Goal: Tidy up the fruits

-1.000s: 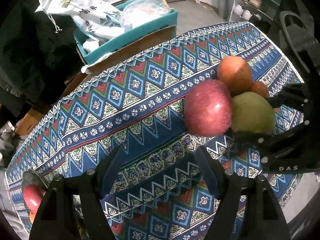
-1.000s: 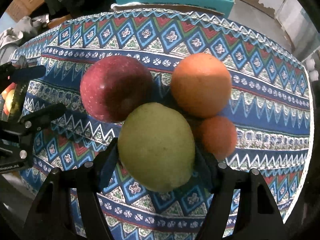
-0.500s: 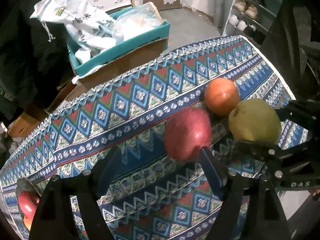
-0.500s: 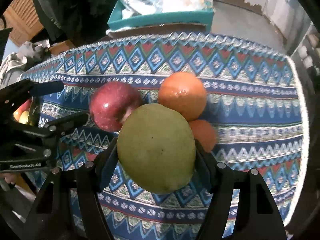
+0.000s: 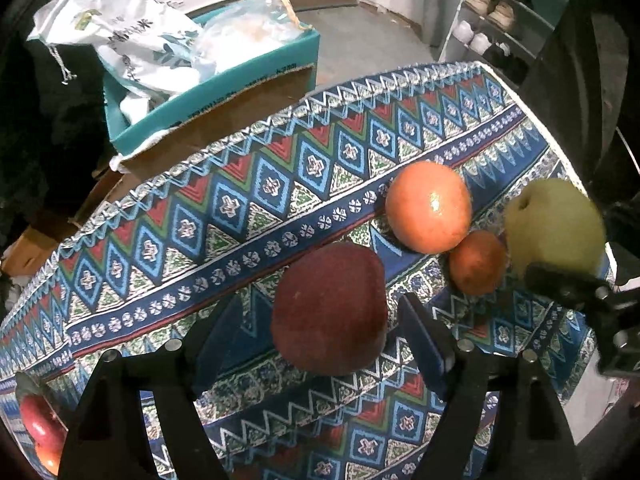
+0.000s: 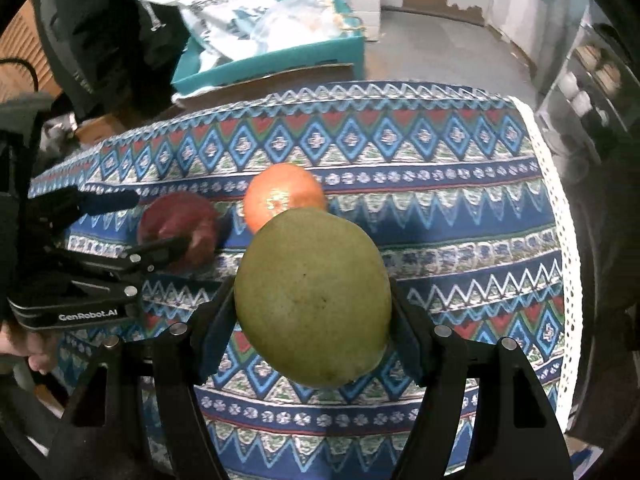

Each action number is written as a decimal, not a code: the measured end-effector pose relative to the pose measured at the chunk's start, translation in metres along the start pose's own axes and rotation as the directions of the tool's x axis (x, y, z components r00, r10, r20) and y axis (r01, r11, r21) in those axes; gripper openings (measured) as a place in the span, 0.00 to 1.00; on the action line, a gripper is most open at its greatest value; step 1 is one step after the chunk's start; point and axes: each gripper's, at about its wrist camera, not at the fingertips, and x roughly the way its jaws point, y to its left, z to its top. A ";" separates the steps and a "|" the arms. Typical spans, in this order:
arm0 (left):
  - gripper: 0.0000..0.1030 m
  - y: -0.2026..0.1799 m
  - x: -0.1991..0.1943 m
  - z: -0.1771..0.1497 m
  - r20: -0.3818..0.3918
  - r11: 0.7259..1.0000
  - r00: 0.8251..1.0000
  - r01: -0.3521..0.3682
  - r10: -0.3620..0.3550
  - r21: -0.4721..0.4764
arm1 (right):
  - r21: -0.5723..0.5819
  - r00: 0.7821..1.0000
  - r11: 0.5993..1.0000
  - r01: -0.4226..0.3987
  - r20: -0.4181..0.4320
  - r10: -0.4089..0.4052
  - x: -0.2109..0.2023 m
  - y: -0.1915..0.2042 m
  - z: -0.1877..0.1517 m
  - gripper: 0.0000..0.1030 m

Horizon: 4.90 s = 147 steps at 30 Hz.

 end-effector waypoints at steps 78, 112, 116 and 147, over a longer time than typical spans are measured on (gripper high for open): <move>0.17 0.061 -0.136 -0.045 0.205 0.993 0.979 0.027 -0.003 -0.112 | -0.173 0.986 0.983 -0.065 0.138 0.090 -0.059 0.112 0.036 0.69; 0.64 0.035 -0.052 -0.016 0.066 0.992 0.997 0.048 -0.041 -0.118 | -0.042 0.999 0.999 -0.034 0.039 0.036 -0.006 0.044 0.033 0.69; 0.74 0.024 -0.048 -0.013 0.069 0.989 0.995 0.083 -0.075 -0.123 | -0.008 0.999 1.000 -0.028 0.040 0.028 -0.010 0.028 0.028 0.69; 0.73 -0.041 0.037 -0.006 -0.088 0.990 0.988 0.122 -0.129 -0.072 | 0.066 0.999 0.998 -0.019 0.027 0.017 -0.002 -0.022 0.011 0.69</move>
